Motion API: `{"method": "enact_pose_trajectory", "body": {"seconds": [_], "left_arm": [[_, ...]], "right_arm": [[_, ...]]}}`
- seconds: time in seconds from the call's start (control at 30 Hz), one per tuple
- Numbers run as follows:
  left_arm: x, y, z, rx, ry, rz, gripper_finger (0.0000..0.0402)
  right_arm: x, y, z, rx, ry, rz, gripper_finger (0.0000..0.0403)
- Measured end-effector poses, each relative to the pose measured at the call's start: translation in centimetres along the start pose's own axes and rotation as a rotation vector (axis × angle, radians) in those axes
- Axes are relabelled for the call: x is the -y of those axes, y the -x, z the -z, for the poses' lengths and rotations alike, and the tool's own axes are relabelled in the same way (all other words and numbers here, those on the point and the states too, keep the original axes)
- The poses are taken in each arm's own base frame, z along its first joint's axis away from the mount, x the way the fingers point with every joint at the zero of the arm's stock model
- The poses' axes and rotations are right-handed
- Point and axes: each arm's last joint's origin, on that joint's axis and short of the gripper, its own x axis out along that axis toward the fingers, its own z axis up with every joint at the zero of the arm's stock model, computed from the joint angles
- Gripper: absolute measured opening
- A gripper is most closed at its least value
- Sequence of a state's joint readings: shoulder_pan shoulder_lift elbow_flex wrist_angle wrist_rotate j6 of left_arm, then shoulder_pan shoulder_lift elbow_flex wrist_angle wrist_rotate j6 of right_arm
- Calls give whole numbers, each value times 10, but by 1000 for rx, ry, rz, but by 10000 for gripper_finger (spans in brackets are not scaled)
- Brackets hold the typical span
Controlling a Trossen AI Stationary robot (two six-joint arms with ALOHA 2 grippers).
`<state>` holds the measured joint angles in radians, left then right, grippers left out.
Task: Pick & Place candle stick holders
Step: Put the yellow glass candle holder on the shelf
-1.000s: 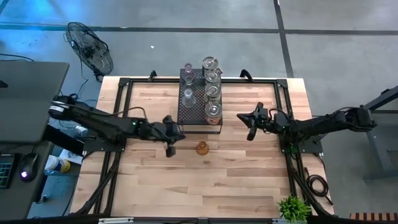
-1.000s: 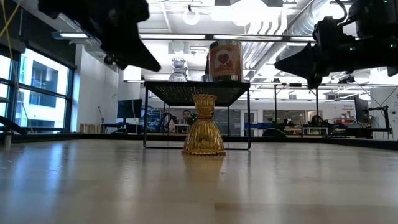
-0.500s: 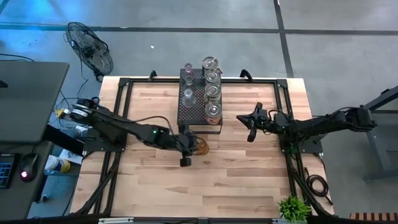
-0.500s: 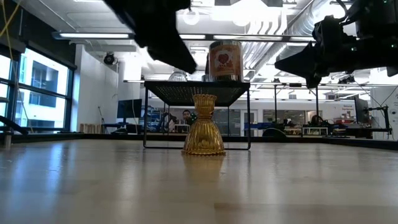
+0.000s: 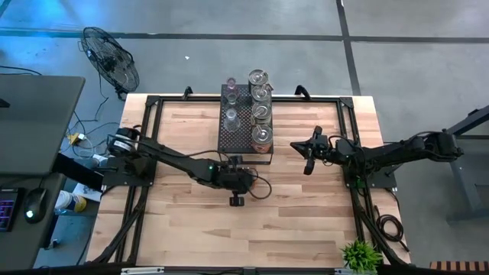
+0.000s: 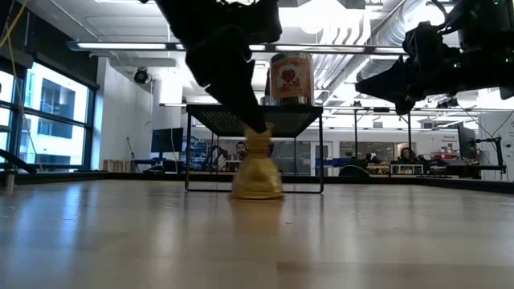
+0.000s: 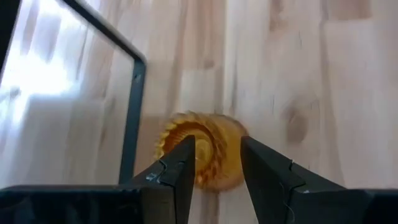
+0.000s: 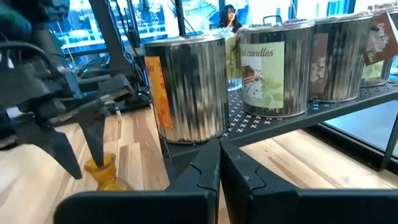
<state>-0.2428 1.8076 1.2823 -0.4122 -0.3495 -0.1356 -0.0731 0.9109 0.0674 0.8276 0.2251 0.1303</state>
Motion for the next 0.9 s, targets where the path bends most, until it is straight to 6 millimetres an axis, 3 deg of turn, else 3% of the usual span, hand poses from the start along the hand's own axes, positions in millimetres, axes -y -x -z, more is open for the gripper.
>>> {"method": "enact_pose_trajectory", "body": {"seconds": [0.23,0.47,0.6,0.73,0.9], "left_arm": [[2,-6,1,-13,-7,-19,116],[1,-5,3,-39,-50,-31,23],[-2,2,4,-59,-63,-37,25],[-10,26,1,-46,-58,-22,29],[-31,85,-9,75,-14,-7,9]], "right_arm": [[0,0,0,-3,5,0,1],[0,0,1,-4,9,3,1],[0,0,1,-4,9,4,2],[0,0,1,-4,10,3,1],[0,0,1,-13,12,5,1]]}}
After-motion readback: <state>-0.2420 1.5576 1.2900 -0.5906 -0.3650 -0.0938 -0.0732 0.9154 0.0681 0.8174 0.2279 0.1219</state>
